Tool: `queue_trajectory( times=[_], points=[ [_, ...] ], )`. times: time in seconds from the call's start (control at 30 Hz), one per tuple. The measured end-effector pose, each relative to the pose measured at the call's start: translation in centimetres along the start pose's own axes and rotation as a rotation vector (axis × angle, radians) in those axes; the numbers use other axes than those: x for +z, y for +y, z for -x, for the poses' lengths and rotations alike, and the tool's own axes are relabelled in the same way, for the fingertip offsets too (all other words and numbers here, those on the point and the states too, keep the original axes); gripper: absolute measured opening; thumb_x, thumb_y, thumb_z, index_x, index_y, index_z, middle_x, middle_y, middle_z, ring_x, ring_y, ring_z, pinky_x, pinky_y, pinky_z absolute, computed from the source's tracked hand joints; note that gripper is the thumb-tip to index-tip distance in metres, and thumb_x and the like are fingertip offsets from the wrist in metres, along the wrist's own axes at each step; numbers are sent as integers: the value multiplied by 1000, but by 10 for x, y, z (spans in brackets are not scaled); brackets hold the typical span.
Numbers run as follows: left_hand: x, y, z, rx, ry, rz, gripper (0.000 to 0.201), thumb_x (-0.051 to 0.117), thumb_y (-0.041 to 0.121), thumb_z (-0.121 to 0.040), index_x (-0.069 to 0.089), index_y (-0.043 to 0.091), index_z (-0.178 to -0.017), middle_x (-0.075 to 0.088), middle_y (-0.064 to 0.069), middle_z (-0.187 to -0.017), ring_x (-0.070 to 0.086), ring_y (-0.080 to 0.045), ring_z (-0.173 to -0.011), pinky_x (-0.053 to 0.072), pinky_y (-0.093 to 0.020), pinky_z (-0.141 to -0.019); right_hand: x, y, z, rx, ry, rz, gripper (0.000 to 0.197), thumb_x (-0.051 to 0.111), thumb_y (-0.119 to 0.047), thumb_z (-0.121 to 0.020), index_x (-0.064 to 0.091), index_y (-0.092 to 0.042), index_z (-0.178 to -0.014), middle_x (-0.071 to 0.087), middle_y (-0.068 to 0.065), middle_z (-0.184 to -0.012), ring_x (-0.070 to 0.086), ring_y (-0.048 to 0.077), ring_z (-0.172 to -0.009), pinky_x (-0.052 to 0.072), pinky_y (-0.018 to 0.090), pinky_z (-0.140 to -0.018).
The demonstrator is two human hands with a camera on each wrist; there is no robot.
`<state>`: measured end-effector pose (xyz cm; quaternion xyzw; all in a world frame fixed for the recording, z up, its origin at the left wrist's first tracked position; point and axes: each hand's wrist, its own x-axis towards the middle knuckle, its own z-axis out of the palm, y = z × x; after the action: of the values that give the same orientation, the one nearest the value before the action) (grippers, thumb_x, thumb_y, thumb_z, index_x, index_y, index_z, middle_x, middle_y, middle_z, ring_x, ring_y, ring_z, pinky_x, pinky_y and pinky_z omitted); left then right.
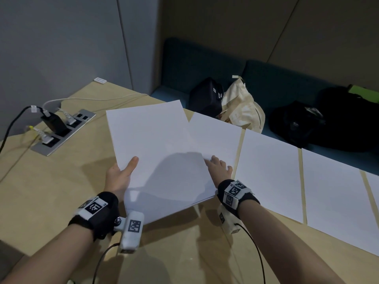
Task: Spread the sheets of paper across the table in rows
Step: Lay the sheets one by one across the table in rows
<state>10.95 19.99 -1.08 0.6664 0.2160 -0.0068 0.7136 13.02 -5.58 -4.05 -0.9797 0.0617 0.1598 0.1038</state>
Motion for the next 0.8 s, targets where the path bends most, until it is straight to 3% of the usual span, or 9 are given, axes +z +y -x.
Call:
queue_trajectory(
  times=[0.1, 0.17, 0.23, 0.3, 0.4, 0.57, 0.67, 0.8],
  points=[
    [-1, -1, -1, -1, 0, -1, 28, 61, 20, -89, 62, 5, -113, 64, -8, -108, 61, -24, -99, 45, -33, -90, -5, 0, 2, 10, -2, -80, 49, 47, -12, -90, 40, -28, -136, 30, 6, -146, 27, 31, -135, 12, 51, -113],
    [-1, 0, -1, 4, -2, -1, 30, 60, 18, -89, 61, 2, -115, 64, -8, -108, 60, -23, -98, 43, -30, -86, -12, 0, 1, 21, 49, -193, 39, 40, -26, -96, 46, -23, -135, 37, 6, -147, 36, 28, -133, 22, 47, -112],
    [-2, 0, -2, 11, 3, -5, 32, 60, 17, -89, 61, 0, -116, 63, -9, -108, 60, -23, -97, 42, -30, -85, -24, 0, 1, 4, 76, -520, 36, 40, -28, -98, 58, -8, -121, 57, 12, -129, 56, 26, -111, 41, 41, -101],
    [-3, -1, -4, 14, 16, -3, 34, 61, 17, -89, 60, -2, -117, 63, -9, -109, 60, -23, -99, 43, -30, -86, -38, -2, 8, -42, 32, -794, 33, 46, -26, -96, 64, -1, -107, 67, 11, -98, 61, 21, -80, 50, 31, -79],
    [-4, -5, -6, 14, 29, -6, 34, 63, 18, -87, 61, -1, -115, 64, -9, -109, 60, -23, -98, 44, -31, -87, -49, -7, 15, -147, -1, -777, 27, 67, -21, -84, 65, -2, -103, 62, -1, -73, 59, 19, -65, 53, 32, -71],
    [-1, -5, -5, 3, 36, 31, 32, 64, 17, -86, 62, 1, -115, 65, -9, -109, 61, -23, -98, 45, -32, -90, -48, -18, 16, -83, 127, -829, 22, 81, -7, -66, 67, -9, -83, 60, 0, -67, 56, 17, -64, 50, 28, -66],
    [0, -4, -5, 20, 44, 26, 31, 66, 18, -85, 62, 5, -114, 65, -8, -108, 61, -22, -99, 45, -31, -91, -45, -22, 15, -70, 223, -792, 17, 79, -8, -69, 72, -1, -83, 64, 2, -72, 58, 17, -72, 47, 24, -67],
    [0, 0, -3, 43, 43, 24, 35, 64, 18, -86, 61, 4, -118, 64, -5, -111, 60, -20, -100, 43, -28, -89, -45, -24, 13, -65, 248, -733, 16, 70, -7, -79, 72, 1, -93, 60, -5, -70, 55, 9, -68, 39, 7, -55]
  ],
)
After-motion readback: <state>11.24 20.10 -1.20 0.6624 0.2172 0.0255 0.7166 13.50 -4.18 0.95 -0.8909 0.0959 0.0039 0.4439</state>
